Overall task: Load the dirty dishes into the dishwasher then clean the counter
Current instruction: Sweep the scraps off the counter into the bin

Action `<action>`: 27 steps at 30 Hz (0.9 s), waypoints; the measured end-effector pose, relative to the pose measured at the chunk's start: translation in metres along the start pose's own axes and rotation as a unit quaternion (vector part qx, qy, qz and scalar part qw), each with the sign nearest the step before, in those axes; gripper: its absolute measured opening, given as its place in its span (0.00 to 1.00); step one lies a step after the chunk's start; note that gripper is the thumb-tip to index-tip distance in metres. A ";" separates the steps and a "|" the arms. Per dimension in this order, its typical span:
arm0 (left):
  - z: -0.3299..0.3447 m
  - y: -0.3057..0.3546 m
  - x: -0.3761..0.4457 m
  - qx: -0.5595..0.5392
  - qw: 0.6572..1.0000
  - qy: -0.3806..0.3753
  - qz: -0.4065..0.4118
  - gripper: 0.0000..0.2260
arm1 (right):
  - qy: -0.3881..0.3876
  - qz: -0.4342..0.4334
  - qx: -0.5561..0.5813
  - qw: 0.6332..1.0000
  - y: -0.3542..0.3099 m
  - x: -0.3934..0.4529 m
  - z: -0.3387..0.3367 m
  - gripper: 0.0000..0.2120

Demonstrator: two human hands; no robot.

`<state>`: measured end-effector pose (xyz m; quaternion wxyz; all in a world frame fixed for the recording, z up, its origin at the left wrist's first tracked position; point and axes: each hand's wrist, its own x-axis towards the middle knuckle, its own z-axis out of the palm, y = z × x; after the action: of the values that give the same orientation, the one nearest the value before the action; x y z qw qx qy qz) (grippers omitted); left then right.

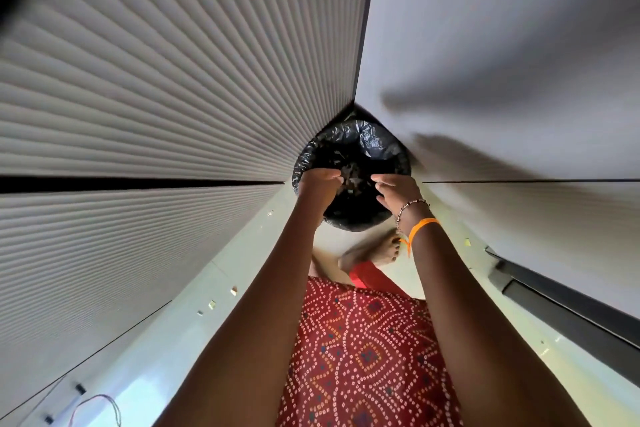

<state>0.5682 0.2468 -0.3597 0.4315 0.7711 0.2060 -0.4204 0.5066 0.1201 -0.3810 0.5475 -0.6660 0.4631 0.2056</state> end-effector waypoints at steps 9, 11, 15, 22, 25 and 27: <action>-0.045 0.071 -0.146 -0.071 0.996 -0.039 0.042 0.11 | -0.066 -0.170 -0.228 0.957 -0.085 -0.126 -0.043 0.10; -0.056 0.087 -0.181 -0.098 0.992 -0.050 0.056 0.10 | -0.045 -0.226 -0.208 0.951 -0.108 -0.158 -0.052 0.13; -0.078 0.122 -0.238 -0.130 0.982 -0.084 0.107 0.06 | -0.002 -0.286 -0.113 0.952 -0.157 -0.221 -0.071 0.14; -0.099 0.187 -0.293 -0.102 0.954 -0.074 0.271 0.08 | 0.041 -0.305 0.269 0.913 -0.245 -0.301 -0.104 0.12; -0.098 0.223 -0.302 -0.092 0.942 -0.039 0.319 0.07 | 0.126 -0.391 0.155 0.898 -0.273 -0.299 -0.128 0.12; -0.098 0.242 -0.303 -0.102 0.935 -0.006 0.339 0.08 | 0.170 -0.436 0.016 0.884 -0.283 -0.286 -0.143 0.12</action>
<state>0.6084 0.2111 0.0364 0.6259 0.7444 -0.0282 -0.2310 0.5728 0.0928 0.0395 0.5059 -0.8162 0.2156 -0.1773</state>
